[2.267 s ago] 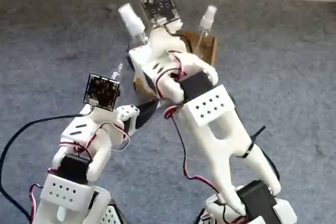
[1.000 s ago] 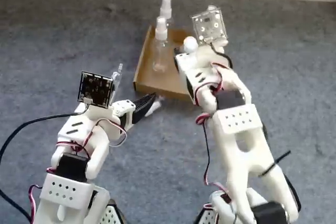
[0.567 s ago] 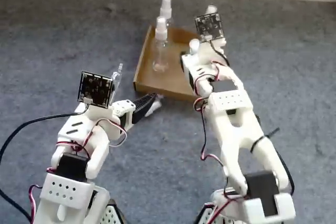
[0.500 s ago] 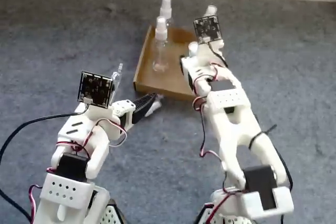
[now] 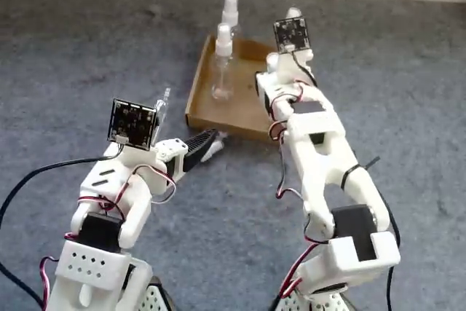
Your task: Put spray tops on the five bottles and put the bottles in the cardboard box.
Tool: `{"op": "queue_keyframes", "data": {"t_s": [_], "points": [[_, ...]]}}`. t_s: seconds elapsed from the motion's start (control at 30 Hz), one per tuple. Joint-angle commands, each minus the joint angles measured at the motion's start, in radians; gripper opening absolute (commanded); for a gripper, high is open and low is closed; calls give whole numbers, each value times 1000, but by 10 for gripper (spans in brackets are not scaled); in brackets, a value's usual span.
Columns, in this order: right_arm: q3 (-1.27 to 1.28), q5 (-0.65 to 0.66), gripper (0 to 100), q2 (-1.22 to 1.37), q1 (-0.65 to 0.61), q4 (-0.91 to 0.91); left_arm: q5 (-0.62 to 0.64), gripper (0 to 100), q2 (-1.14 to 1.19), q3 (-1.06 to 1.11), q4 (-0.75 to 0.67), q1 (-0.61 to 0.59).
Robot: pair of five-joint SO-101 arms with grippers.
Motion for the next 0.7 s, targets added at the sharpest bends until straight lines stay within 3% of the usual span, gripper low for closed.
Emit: {"op": "queue_keyframes", "data": {"t_s": [0.0,0.67], "points": [[-56,2,4,1,10,-30,-5,308,1,-5,-23,1],[-157,2,9,10,5,58,-5,308,1,-5,-23,1]]}}
